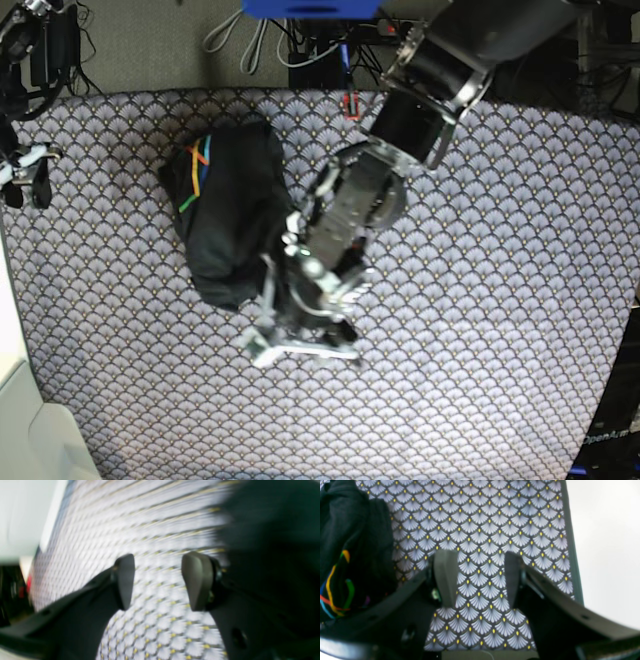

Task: Fold the T-shirt properly
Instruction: 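Open the left gripper and raise it away from the bundle, then press and tuck the bundle's edge with the right gripper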

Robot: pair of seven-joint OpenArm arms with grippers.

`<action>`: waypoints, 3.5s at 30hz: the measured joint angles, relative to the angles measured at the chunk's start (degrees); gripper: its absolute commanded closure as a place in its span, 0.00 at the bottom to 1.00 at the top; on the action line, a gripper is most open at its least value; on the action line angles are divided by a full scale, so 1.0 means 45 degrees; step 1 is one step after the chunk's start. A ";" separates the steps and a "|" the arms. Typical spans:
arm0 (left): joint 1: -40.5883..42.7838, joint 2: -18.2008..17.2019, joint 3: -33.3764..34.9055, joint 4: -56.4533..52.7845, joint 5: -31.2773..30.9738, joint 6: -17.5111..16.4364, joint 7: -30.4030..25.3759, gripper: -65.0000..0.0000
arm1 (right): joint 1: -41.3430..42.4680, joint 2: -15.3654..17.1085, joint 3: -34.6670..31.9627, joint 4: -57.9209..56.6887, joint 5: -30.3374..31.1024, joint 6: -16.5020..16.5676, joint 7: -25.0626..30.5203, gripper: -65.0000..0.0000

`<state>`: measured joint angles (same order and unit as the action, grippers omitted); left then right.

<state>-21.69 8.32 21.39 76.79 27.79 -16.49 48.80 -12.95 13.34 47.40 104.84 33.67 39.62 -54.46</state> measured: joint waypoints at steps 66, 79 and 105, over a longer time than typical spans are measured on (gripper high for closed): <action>1.0676 -0.4600 -1.0292 0.8038 -0.0291 -0.5289 0.4056 1.00 | 0.0107 -0.1511 -0.8019 -0.0641 -0.0053 -0.0005 0.1627 0.93; 1.0749 -0.4600 -1.0302 0.8029 -0.0287 -0.5289 0.4143 1.00 | 0.3230 -0.1593 -1.0059 -0.3313 -0.0053 0.0034 0.1656 0.93; 1.0778 -0.4668 -1.0331 0.8053 -0.0194 -0.5285 0.4148 1.00 | 0.7975 -0.2336 -1.0909 -1.2366 -0.0078 -0.0063 0.4731 0.93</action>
<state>26.81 -12.69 -25.10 113.03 26.92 -40.27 67.46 22.94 2.83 -1.69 49.19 33.32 39.33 -33.17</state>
